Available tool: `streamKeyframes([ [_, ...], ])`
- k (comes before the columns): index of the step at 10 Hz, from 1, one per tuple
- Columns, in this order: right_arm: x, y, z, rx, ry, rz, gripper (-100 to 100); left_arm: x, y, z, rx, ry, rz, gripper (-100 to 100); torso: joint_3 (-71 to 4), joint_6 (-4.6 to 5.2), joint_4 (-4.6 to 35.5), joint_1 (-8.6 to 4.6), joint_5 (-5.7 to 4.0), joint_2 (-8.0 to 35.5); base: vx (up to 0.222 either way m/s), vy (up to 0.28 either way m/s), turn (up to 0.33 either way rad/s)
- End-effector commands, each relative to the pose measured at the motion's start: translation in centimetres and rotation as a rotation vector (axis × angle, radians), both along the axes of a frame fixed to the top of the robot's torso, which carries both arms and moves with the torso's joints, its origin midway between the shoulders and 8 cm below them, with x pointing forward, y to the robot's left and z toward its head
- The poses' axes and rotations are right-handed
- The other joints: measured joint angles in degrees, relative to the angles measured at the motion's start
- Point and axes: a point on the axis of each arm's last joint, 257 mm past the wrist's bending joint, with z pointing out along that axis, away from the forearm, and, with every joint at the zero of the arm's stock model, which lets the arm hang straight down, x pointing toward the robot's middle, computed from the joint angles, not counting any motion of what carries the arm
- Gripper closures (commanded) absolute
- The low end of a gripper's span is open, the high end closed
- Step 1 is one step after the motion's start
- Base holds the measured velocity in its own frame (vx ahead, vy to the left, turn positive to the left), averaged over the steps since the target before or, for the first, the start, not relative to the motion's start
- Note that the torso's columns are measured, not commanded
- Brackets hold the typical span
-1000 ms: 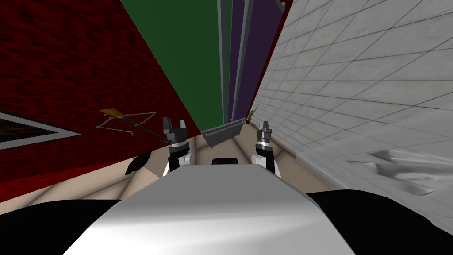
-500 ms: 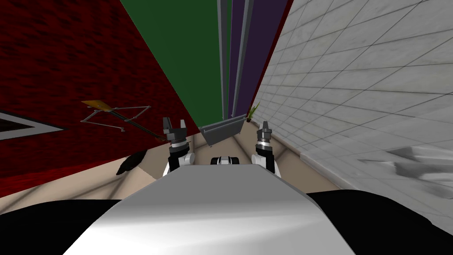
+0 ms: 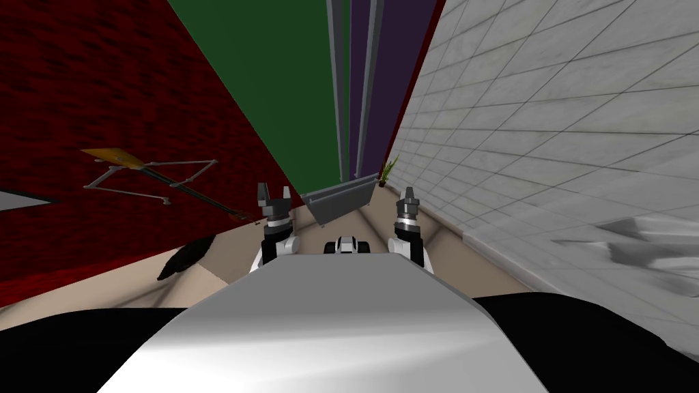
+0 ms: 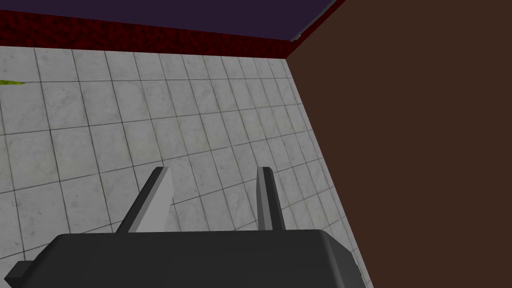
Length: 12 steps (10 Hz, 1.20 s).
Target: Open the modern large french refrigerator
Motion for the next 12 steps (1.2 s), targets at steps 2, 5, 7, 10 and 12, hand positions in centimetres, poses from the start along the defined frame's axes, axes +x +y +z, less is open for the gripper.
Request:
streamKeyframes([
  [2, 0.0, 0.0, 0.0, 0.000, 0.000, 0.000, 0, 1.1, 0.4, -1.9, -0.043, 0.021, -0.037, -100, 0.1, 0.01, 0.1, 0.08, 0.02, 0.2, 0.062, -0.043, -0.091],
  [5, 0.0, 0.0, 0.0, 0.000, 0.000, 0.000, 0, 1.9, 0.9, -3.8, -0.101, 0.037, -0.061, -100, 0.1, 0.00, 0.1, 0.07, 0.02, 0.1, 0.074, -0.043, -0.086],
  [7, 0.0, 0.0, 0.0, 0.000, 0.000, 0.000, 0, 2.4, 1.3, -5.2, -0.146, 0.048, -0.074, -100, 0.1, 0.00, 0.1, 0.09, 0.03, 0.1, 0.075, -0.041, -0.102],
  [10, 0.0, 0.0, 0.0, 0.000, 0.000, 0.000, 0, 3.2, 1.9, -7.4, -0.217, 0.064, -0.092, -100, 0.0, 0.00, 0.0, 0.07, 0.02, 0.1, 0.103, -0.040, -0.101],
  [12, 0.0, 0.0, 0.0, 0.000, 0.000, 0.000, 0, 3.7, 2.4, -9.0, -0.264, 0.078, -0.102, -100, 0.1, 0.00, 0.1, 0.06, 0.02, 0.2, 0.090, -0.042, -0.105],
])
